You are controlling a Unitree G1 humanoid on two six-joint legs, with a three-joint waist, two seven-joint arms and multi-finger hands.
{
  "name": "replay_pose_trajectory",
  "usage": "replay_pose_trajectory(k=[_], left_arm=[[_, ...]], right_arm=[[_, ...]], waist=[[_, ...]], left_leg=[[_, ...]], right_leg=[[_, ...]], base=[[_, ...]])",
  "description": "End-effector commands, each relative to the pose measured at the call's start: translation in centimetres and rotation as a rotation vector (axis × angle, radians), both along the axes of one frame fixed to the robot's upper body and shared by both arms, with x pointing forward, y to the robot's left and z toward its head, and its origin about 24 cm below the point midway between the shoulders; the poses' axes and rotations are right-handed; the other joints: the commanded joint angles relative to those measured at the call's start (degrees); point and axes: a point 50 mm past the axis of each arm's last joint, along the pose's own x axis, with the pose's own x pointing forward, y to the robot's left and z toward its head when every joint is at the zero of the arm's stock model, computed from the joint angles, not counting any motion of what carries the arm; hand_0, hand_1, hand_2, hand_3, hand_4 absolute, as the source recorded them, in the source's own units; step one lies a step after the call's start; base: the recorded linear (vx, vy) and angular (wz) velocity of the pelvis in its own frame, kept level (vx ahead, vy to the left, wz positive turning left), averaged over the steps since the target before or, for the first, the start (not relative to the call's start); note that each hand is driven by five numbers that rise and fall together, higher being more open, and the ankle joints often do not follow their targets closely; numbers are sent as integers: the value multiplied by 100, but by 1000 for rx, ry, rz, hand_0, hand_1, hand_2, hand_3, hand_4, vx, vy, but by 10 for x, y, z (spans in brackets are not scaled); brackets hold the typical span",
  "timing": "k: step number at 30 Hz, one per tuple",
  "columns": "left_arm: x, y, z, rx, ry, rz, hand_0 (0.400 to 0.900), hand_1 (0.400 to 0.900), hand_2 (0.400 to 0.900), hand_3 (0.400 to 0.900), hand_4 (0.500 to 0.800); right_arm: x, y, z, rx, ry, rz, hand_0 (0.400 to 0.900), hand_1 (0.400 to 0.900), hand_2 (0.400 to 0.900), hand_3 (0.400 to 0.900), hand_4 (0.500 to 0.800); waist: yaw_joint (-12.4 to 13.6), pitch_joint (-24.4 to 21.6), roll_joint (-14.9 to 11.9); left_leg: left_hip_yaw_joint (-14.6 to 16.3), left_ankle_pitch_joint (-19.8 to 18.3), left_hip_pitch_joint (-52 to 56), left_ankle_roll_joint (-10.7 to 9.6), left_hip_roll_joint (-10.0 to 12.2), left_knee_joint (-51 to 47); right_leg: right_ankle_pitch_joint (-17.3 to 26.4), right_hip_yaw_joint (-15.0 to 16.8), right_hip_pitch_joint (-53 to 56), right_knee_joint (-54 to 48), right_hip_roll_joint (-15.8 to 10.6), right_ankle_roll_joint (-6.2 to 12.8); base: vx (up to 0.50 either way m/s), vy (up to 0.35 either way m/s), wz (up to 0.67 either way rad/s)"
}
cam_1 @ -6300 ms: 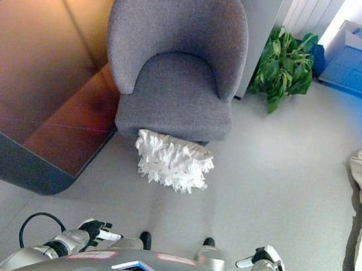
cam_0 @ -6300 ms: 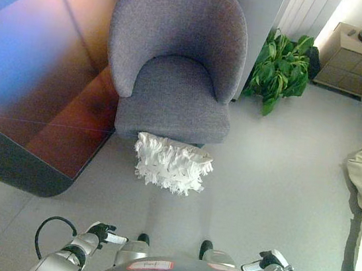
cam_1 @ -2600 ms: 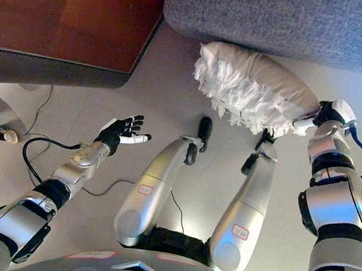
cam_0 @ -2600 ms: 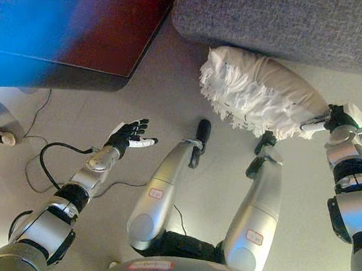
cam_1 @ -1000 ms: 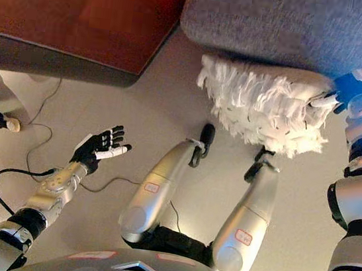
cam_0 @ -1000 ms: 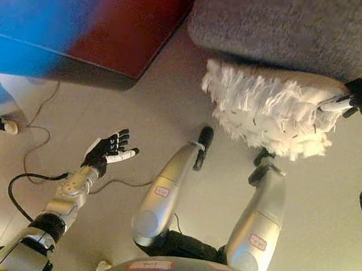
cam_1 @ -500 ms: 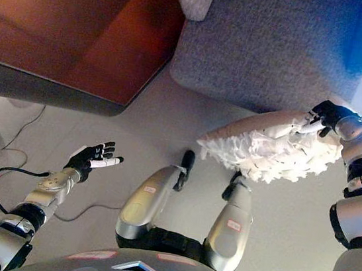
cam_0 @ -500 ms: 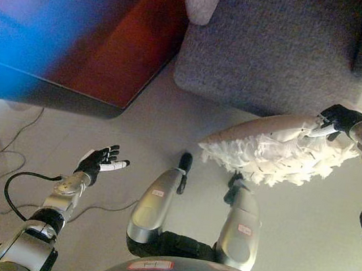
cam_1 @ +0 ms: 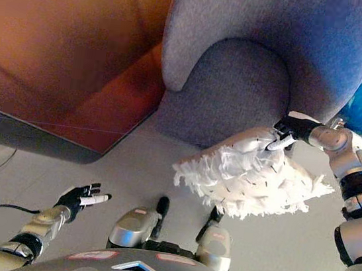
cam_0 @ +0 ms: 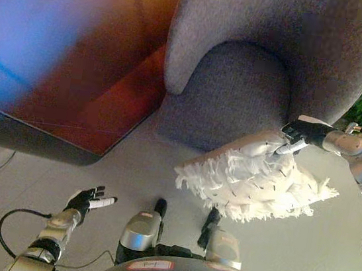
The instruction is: Pick up the pillow and put it on the sofa.
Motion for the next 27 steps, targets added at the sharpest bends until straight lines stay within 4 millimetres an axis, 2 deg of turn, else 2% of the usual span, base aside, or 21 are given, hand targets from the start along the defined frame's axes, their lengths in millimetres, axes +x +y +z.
replay_pose_trajectory(k=[1,7,9,12,16,19,27], left_arm=[[-28,24,2,100,99,-21,900,900,900,900,800],[-58,24,-5,111,223,-15,900,900,900,900,800],[-67,25,-7,118,257,-15,900,900,900,900,800],[-79,25,-8,121,295,-15,900,900,900,900,800],[-93,22,-11,129,331,-13,900,900,900,900,800],[-101,19,-13,126,348,-11,900,900,900,900,800],[-87,20,-11,113,270,-5,900,900,900,900,800]], right_arm=[[20,-5,101,207,-338,-17,400,400,400,400,500],[23,-26,171,367,-512,-133,400,400,400,400,500],[24,-29,190,421,-556,-184,400,400,400,400,500],[25,-32,208,490,-584,-256,400,400,400,400,500],[24,-44,214,524,-581,-398,400,400,400,400,500],[22,-54,223,567,-655,-537,400,400,400,400,500],[19,-54,249,572,-804,-610,400,400,400,400,500]], waist=[[247,-729,-325],[351,-919,-444],[401,-955,-481],[481,-994,-523],[581,-1039,-529],[683,-1025,-489],[869,-695,-244]], left_leg=[[69,682,-149,-365,354,-395],[10,719,65,-395,369,-622],[-6,740,103,-408,364,-674],[-22,796,141,-445,374,-782],[-48,866,112,-495,378,-897],[-73,913,-17,-540,397,-945],[-267,1088,-712,-594,458,-961]], right_leg=[[-481,76,363,505,-46,28],[-478,35,573,352,61,8],[-457,29,627,277,99,2],[-390,-4,698,105,155,0],[-242,-63,744,-242,229,7],[-205,-88,611,-332,259,17],[-204,-229,47,-332,236,25]], base=[[142,0,7],[155,-15,10],[169,-23,10],[176,-35,11],[169,-37,10],[62,-48,8],[-124,-65,10]])
